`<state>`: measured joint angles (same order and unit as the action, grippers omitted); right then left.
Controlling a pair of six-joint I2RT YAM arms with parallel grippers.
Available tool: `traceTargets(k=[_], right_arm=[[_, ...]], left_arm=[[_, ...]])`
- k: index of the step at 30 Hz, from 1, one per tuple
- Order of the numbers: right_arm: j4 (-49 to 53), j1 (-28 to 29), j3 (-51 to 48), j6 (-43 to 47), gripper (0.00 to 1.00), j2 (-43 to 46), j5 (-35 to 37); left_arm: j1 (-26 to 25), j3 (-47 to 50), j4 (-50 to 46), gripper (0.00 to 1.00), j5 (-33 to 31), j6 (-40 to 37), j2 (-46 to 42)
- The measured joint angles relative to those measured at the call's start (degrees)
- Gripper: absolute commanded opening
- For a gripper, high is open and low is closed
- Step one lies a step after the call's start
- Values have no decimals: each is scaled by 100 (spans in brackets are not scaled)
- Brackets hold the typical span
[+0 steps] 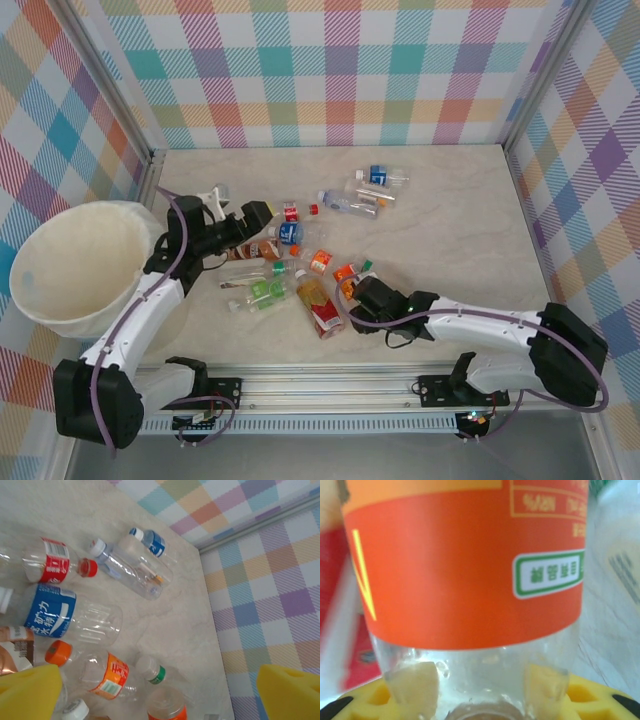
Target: Put the plastic bottles in the bin
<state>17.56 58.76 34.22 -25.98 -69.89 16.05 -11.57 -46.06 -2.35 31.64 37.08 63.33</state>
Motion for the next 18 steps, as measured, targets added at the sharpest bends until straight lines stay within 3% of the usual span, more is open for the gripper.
traceTargets(k=[8, 16, 18], right_arm=[[-1314, 0, 315, 278, 41, 79, -516], [-1838, -2, 911, 448, 43, -170, -1097], [-1838, -4, 1023, 446, 43, -232, -1161]], left_arm=[[-929, -319, -52, 100, 240, -566, 463], [-1661, -570, -94, 100, 450, -1110, 715], [-1725, -588, -116, 95, 476, -1158, 752]])
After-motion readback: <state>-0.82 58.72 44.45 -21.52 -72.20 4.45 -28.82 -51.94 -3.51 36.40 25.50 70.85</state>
